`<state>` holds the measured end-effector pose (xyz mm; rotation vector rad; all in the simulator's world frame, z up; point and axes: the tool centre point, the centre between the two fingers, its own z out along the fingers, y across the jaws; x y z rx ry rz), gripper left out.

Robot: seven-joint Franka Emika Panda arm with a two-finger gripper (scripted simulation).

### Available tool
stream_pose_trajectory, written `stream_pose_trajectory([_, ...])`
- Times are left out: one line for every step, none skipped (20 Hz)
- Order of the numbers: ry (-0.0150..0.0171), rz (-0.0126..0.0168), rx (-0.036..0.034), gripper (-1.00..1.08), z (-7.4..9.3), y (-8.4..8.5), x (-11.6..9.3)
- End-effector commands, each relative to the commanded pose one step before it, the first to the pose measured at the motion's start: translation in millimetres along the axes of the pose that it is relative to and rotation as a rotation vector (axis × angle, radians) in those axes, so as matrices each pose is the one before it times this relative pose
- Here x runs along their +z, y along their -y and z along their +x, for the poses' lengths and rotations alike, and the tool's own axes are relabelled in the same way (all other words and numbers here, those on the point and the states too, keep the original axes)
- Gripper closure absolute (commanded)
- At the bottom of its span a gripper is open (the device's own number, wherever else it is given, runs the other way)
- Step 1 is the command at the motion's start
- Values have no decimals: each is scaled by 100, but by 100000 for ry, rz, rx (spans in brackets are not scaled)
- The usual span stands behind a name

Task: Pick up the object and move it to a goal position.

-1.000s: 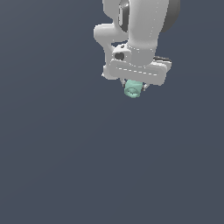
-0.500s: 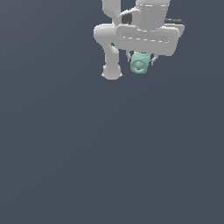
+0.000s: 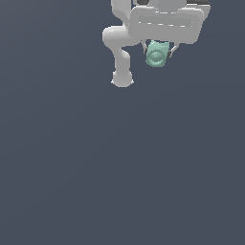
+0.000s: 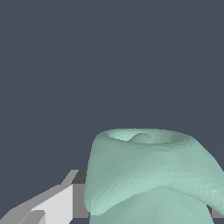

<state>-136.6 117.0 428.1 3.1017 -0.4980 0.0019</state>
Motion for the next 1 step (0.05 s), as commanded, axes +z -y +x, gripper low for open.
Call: stream_pose_trajectory([99, -46, 34, 108, -146, 6, -224])
